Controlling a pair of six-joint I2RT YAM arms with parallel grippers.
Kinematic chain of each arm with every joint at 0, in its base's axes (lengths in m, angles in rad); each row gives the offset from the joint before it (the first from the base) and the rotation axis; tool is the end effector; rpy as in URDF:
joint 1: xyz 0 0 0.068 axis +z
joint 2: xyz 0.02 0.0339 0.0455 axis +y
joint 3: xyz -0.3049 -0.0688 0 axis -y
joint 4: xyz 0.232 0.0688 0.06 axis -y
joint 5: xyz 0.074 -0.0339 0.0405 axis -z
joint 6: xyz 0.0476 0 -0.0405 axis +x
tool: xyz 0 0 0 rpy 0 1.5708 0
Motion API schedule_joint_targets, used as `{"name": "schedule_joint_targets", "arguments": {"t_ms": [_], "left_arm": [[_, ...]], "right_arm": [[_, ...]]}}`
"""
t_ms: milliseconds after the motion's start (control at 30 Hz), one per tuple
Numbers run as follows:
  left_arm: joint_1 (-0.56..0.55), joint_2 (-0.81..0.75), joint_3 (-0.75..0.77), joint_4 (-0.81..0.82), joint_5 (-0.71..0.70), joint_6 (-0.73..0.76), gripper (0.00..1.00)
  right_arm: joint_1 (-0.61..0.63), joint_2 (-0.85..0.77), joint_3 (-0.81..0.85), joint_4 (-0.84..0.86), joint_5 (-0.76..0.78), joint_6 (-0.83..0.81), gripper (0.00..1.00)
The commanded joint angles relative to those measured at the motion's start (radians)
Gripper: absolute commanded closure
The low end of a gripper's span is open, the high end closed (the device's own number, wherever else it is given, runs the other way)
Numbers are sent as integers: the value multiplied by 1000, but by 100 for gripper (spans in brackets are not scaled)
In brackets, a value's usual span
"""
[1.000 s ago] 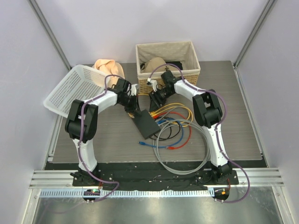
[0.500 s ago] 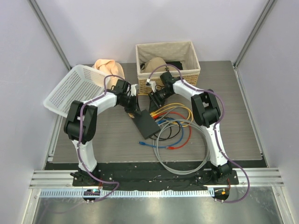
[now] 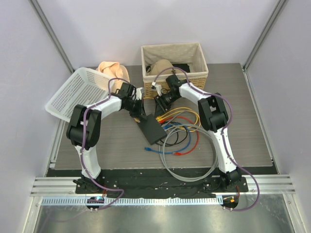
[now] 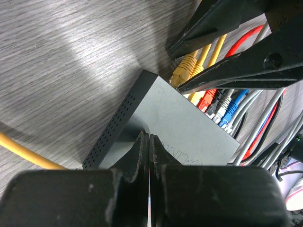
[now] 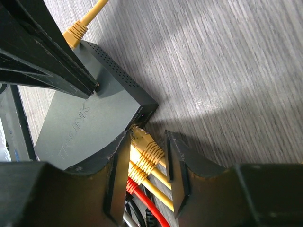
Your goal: Pull the plug from the switch port
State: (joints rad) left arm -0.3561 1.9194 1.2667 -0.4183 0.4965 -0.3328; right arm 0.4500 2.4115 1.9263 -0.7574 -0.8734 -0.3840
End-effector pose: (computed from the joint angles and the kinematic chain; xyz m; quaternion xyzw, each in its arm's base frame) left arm 0.3674 -0.1608 0.2051 0.0717 0.9385 -0.3050 0.1452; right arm 0.4470 0.2565 0.1627 -0.4253 0.7894 0.4219 0.1342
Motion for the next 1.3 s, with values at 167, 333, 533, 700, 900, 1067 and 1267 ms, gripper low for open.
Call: {"name": "schedule_joint_targets", "arguments": {"t_ms": [167, 333, 533, 700, 900, 1067, 1267], "left_arm": [[-12, 50, -49, -76, -138, 54, 100], [-12, 53, -47, -74, -142, 55, 100], [-15, 58, -46, -74, -144, 57, 100], [-20, 56, -46, -74, -142, 57, 100], [-23, 55, -47, -74, -147, 60, 100], [-24, 55, -50, -74, -147, 63, 100], [-26, 55, -49, -76, -148, 64, 100]], "right_arm": [[19, 70, 16, -49, 86, -36, 71], [36, 92, 42, -118, 96, -105, 82], [38, 87, 30, -126, 100, -118, 86], [35, 87, 33, -128, 99, -121, 86], [53, 52, 13, -154, 131, -220, 86], [101, -6, -64, -155, 206, -335, 86], [118, -17, -78, -158, 235, -365, 87]]}}
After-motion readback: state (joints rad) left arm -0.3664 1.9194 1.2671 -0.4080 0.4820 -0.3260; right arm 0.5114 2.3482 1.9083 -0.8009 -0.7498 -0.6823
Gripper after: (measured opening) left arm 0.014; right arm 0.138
